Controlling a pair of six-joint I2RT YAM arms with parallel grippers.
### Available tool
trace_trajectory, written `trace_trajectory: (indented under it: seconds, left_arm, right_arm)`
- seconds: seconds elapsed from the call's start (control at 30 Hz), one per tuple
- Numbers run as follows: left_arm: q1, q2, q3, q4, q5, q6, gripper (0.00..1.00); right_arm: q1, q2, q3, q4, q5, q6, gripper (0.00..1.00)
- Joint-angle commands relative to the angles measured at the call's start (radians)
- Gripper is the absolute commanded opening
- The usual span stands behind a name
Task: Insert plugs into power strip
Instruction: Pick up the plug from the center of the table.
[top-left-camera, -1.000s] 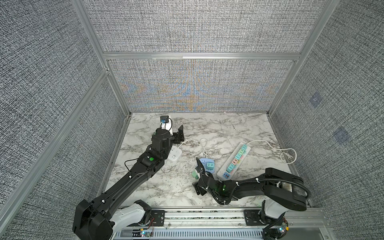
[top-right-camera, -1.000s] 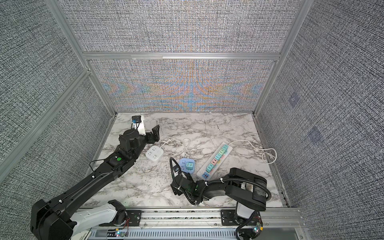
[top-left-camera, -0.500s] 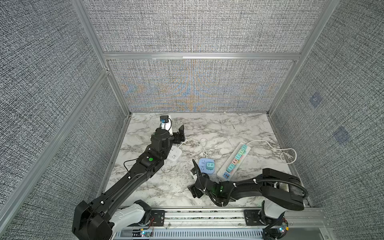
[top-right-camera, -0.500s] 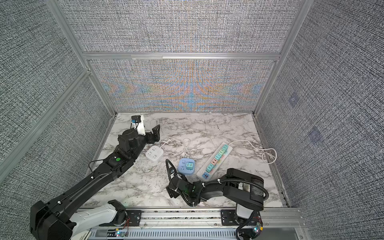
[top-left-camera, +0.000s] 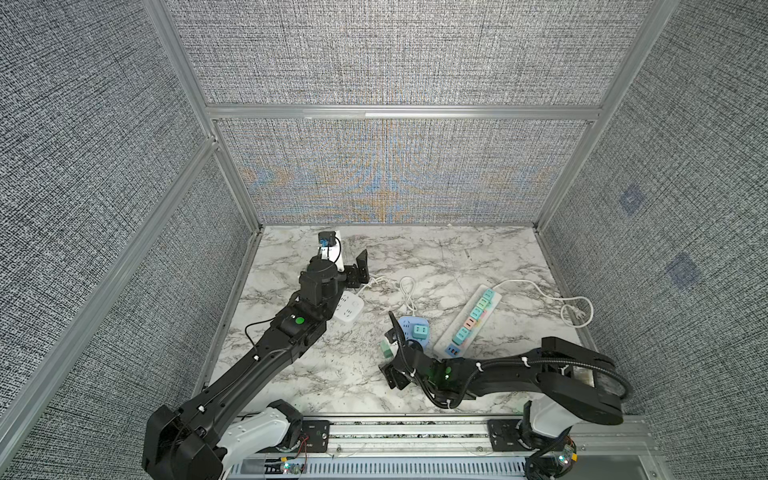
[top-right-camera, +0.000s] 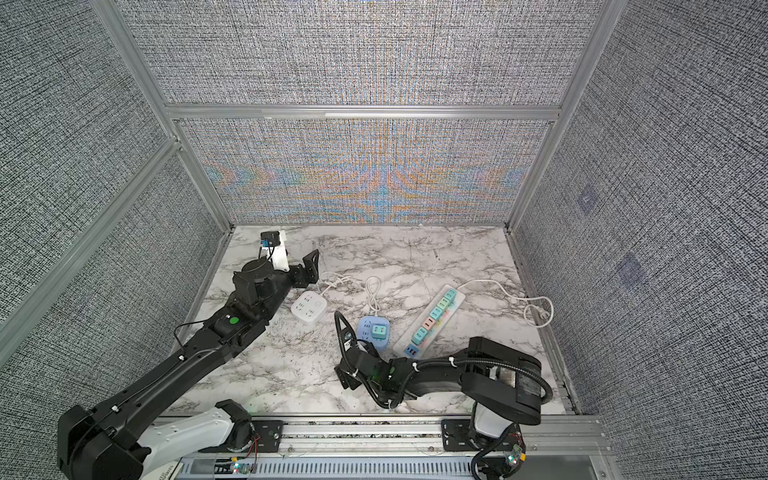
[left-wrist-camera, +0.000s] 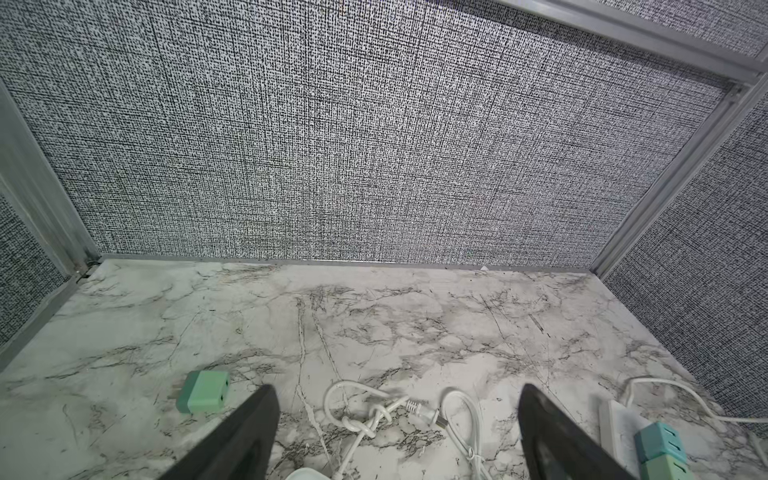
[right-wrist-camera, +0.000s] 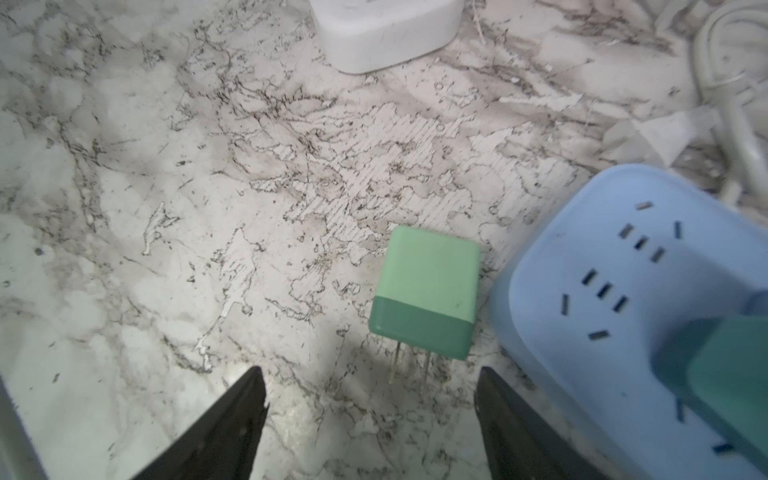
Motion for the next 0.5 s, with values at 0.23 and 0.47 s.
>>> trace_trajectory:
  seconds: [0.23, 0.47]
  left_arm:
    - [0.001, -0.002, -0.002, 0.003, 0.019, 0.0, 0.92]
    - [0.001, -0.012, -0.004, 0.002, 0.022, 0.0, 0.92]
  right_arm:
    - [-0.037, 0.094, 0.059, -0.014, -0.025, -0.004, 0.81]
    - [-0.045, 0.188, 0.126, -0.032, -0.021, 0.005, 0.81]
